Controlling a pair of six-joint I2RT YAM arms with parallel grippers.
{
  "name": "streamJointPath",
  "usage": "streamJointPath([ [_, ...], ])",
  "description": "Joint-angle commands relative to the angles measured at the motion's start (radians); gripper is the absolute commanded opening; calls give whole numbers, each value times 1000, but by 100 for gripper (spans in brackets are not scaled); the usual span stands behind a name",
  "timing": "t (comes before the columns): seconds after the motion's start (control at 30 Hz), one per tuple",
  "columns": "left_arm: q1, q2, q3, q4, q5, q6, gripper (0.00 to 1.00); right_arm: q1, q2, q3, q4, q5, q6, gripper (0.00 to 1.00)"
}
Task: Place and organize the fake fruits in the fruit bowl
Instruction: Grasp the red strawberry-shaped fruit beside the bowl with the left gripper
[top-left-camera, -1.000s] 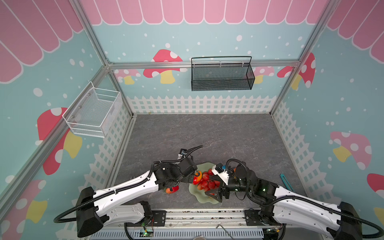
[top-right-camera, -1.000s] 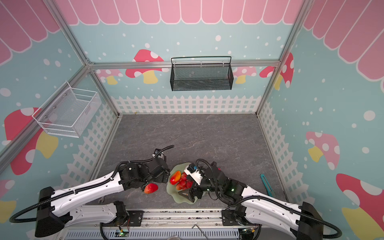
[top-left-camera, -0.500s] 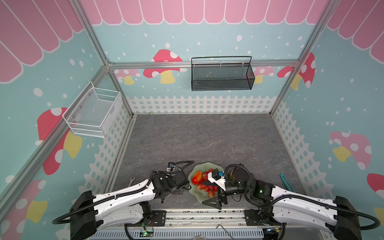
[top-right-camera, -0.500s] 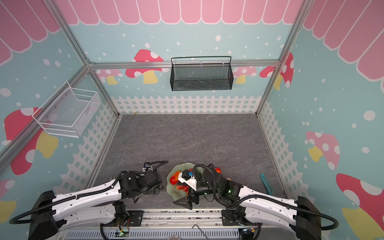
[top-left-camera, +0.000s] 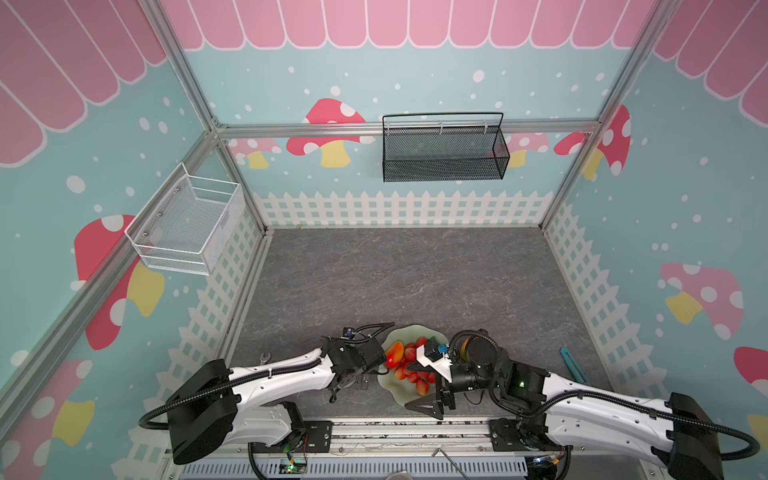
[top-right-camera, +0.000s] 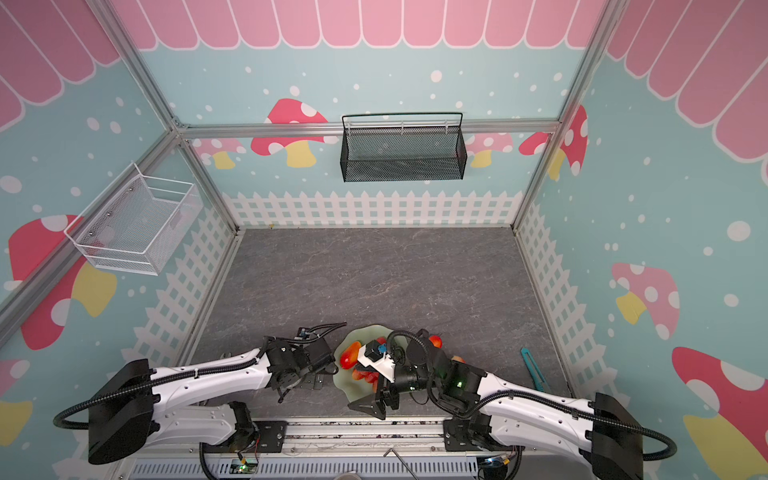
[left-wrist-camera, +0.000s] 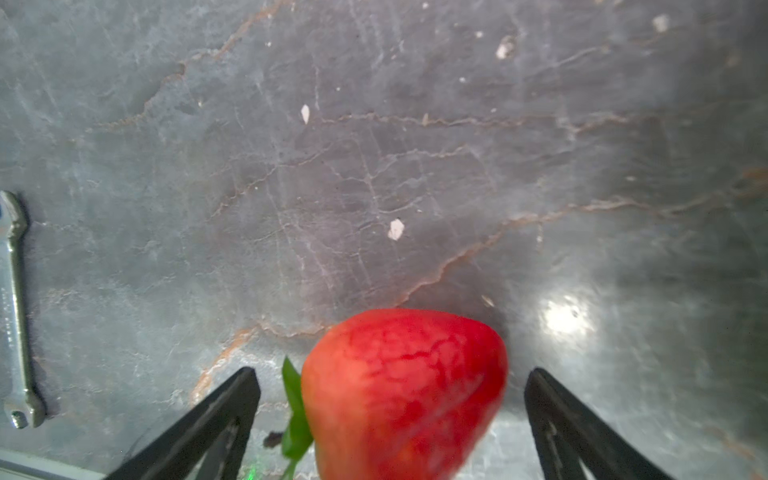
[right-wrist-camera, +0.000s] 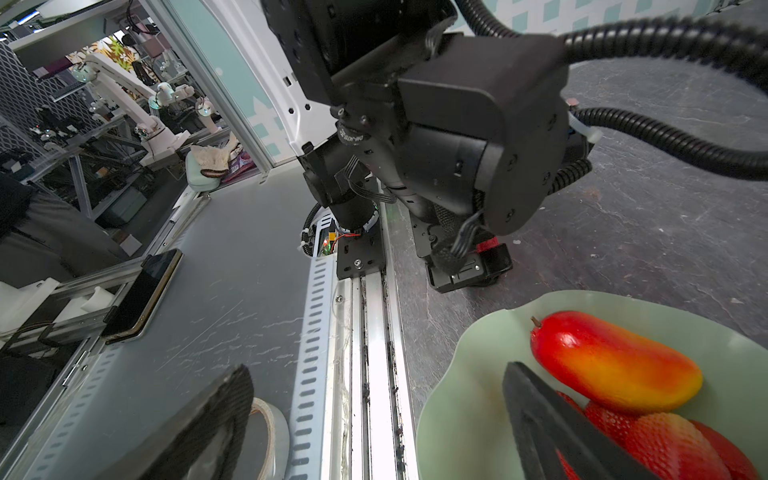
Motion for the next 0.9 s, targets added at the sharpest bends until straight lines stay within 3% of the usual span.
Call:
streamJointPath([
  [0.0,23,1,-12,59,17,34,98,4,12,0,17,4,-6,97],
  [0.33,57,19,-44,186,92,89,89,4,42,9,19,12,-4,97],
  [0.53,61,38,-43,193,100,90,74,4,57,19,17,10,-4,97],
  [0.7,65,5,-46,190,89,83,55,5,66,23,19,12,-3,97],
  [0.87,89,-73,-58,183,54,73,50,4,68,22,18,13,-3,97],
])
